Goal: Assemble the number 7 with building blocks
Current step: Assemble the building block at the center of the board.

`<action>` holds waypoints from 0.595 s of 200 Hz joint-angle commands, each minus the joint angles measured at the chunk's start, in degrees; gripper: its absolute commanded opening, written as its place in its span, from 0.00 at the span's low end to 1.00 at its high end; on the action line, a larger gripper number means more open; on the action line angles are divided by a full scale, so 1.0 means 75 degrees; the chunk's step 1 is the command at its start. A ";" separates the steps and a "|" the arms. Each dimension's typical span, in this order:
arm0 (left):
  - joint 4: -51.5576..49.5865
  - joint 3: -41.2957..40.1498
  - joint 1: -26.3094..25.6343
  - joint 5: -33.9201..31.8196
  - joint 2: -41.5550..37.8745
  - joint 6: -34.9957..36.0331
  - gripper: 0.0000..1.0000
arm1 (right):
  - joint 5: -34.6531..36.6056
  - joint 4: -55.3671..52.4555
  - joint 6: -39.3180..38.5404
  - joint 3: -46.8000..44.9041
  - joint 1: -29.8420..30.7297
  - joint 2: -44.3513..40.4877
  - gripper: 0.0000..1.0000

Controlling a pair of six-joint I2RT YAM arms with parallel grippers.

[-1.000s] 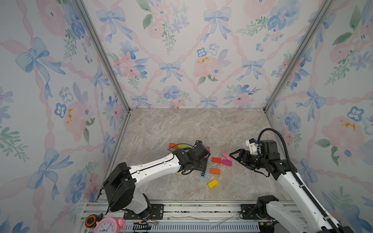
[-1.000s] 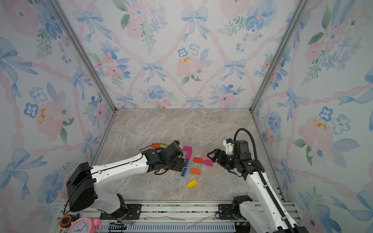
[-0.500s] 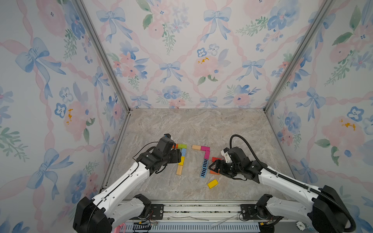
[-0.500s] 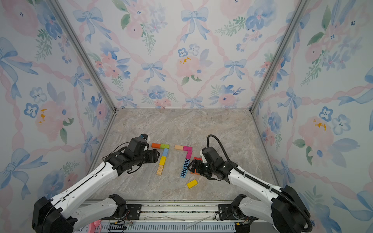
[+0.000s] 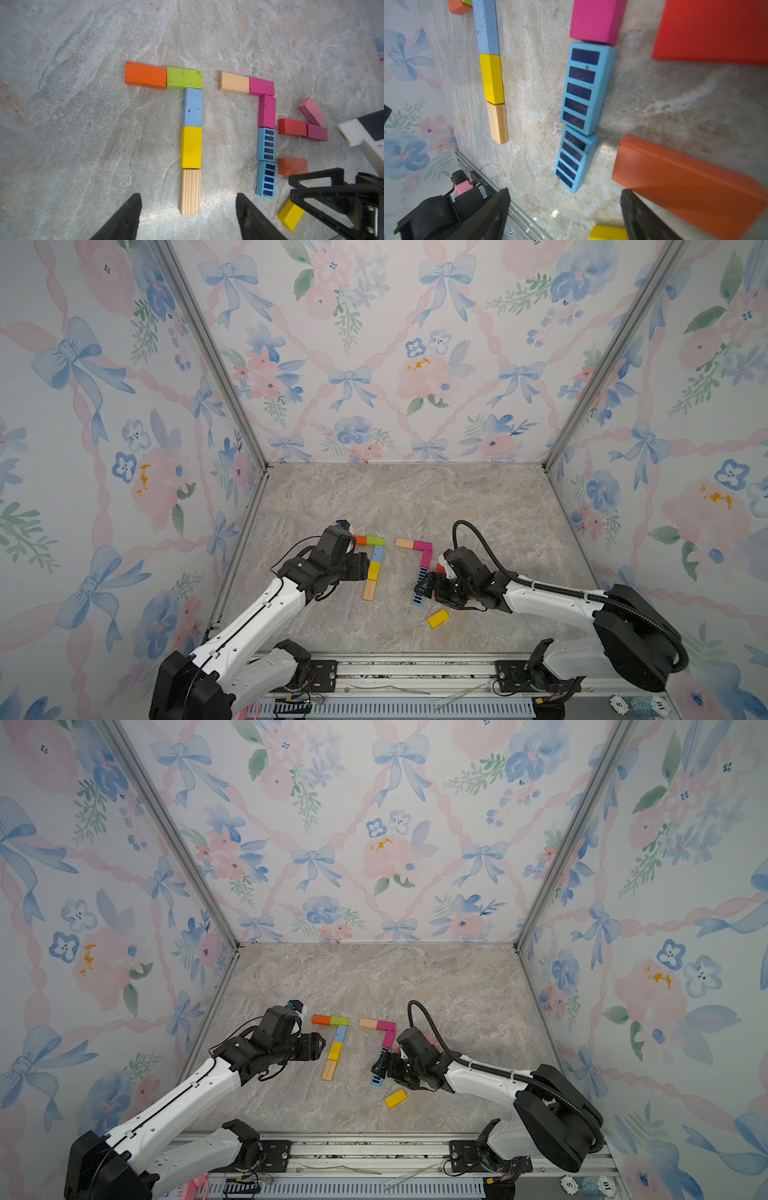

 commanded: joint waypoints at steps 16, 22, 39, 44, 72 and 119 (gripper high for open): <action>0.0158 -0.0074 0.0094 0.0032 -0.0082 0.0249 0.74 | -0.0063 0.0520 0.0217 0.0139 0.0167 0.0335 0.86; 0.0167 -0.0304 0.0095 0.0039 -0.0072 0.0256 0.74 | -0.0072 0.0570 0.0239 0.0144 0.0186 0.0382 0.86; 0.0181 -0.0319 0.0108 0.0071 -0.0053 0.0269 0.74 | -0.0070 0.0644 0.0259 0.0181 0.0223 0.0515 0.85; 0.0175 -0.0320 0.0114 0.0064 -0.0041 0.0266 0.74 | -0.0080 0.0678 0.0265 0.0194 0.0230 0.0558 0.85; 0.0193 -0.0331 0.0130 0.0094 -0.0027 0.0284 0.74 | -0.0119 0.0823 0.0300 0.0268 0.0248 0.0792 0.85; 0.0198 -0.0346 0.0124 0.0099 0.0013 0.0288 0.74 | -0.0151 0.0883 0.0300 0.0343 0.0248 0.0986 0.85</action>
